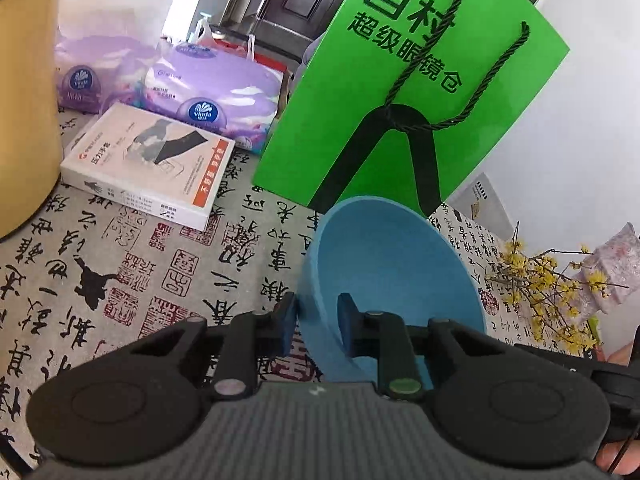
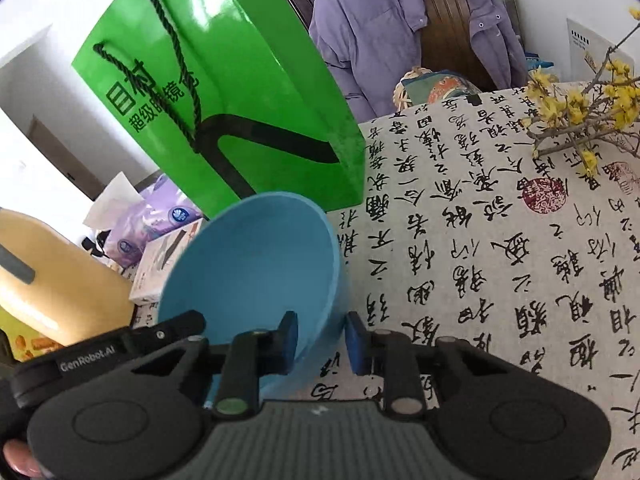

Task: Organize plates and bowls
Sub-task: 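Close both grippers on the blue bowl rim and lift it, then carry the blue bowl with both grippers toward the nested blue bowls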

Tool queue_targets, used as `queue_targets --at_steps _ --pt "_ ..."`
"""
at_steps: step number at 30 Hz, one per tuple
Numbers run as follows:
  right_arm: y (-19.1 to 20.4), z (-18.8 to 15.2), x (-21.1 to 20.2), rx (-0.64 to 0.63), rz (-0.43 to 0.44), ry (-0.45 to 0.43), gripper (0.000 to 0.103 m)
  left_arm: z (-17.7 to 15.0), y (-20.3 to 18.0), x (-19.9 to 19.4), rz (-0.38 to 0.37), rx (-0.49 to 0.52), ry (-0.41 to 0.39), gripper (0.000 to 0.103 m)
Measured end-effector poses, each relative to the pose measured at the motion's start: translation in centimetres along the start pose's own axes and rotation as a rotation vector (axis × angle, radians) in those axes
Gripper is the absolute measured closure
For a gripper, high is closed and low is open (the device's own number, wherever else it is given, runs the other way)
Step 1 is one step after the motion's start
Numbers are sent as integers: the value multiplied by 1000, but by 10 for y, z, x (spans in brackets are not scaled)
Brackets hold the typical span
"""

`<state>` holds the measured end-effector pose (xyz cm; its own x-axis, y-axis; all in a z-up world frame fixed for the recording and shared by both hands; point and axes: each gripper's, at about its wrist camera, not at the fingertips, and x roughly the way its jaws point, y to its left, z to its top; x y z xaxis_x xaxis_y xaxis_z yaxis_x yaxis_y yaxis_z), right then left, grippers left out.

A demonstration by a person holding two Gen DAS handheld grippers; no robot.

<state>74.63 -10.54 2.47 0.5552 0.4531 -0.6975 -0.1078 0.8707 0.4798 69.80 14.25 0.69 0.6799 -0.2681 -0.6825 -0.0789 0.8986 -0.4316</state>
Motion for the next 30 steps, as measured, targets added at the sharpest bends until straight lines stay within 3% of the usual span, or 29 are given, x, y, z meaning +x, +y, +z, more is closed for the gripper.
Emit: queue_targets --at_steps 3,8,16,30 --pt "2 -2 -5 -15 -10 5 86 -2 -3 -8 17 3 -8 88" --pt "7 -8 -33 -33 23 5 87 -9 -12 -39 31 22 -6 88" --pt "28 -42 -112 -82 68 -18 86 -41 -47 -124 95 82 -40 90" --pt "28 -173 -243 -120 163 -1 86 -185 -68 -270 147 71 -104 90"
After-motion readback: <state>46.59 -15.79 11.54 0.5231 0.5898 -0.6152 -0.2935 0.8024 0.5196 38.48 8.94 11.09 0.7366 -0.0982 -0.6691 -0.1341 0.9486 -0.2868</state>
